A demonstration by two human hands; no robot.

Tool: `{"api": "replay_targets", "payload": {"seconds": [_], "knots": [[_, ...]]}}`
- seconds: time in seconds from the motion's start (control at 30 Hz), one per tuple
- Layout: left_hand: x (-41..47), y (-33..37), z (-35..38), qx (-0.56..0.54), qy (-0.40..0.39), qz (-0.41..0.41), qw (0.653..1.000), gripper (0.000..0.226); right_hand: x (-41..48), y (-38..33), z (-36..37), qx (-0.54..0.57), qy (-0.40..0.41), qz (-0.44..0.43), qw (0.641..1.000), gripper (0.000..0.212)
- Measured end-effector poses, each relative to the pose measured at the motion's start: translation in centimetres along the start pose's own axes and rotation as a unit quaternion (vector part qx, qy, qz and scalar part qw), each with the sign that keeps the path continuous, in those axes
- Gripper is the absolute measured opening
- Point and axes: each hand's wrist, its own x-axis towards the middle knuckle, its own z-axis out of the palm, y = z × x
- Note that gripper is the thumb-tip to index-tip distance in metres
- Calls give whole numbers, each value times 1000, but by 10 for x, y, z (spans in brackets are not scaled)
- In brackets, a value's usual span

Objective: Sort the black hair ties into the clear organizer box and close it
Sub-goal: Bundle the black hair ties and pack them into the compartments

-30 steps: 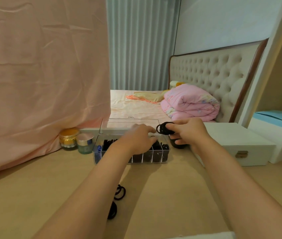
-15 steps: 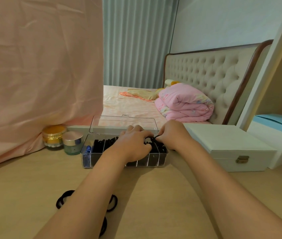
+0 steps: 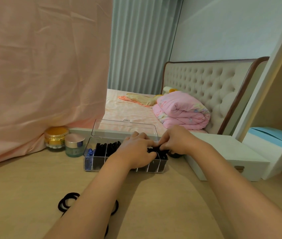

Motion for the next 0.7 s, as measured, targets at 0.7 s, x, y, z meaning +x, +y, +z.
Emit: {"api": "replay_targets", "payload": {"seconds": [0.7], "knots": [[-2, 3, -1, 56, -29, 18, 998, 45, 6, 1, -4, -7, 22, -44, 999, 68]]}}
